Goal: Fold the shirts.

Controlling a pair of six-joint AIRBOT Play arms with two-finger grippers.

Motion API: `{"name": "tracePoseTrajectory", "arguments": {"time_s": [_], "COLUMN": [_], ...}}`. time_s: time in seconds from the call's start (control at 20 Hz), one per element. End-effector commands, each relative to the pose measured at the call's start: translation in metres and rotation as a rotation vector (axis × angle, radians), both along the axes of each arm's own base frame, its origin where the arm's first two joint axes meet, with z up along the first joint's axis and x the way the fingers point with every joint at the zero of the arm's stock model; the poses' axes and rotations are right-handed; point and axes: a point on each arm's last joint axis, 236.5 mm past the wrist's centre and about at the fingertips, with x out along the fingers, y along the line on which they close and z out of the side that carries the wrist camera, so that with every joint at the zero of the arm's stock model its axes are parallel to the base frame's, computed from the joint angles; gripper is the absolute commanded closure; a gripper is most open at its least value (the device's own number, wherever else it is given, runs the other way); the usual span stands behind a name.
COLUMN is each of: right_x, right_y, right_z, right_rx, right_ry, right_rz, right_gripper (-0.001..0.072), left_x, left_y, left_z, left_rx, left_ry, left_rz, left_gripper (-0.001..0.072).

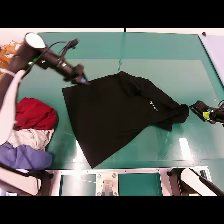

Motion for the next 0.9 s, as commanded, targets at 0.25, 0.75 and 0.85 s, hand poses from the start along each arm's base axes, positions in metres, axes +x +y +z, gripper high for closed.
{"name": "tracePoseTrajectory", "arguments": {"time_s": [0.25, 0.75, 0.85], "right_x": [-0.020, 0.005, 0.018], "right_y": [-0.008, 0.024, 0.016], "right_z": [-0.043, -0.077, -0.061], "right_rx": [0.126, 0.289, 0.267], "right_ry": [0.154, 0.188, 0.156], "right_rz": [0.010, 0.119, 0.134], "right_gripper": [0.0162, 0.0700, 0.0701], "left_x": [-0.068, -0.037, -0.028], "left_y": [0.109, 0.142, 0.148], "left_z": [-0.067, -0.099, -0.121], "left_rx": [0.086, 0.191, 0.200], "left_ry": [0.068, 0.035, 0.039], "left_rz": [0.393, 0.602, 0.655], "left_gripper": [0.0643, 0.0250, 0.0250]}}
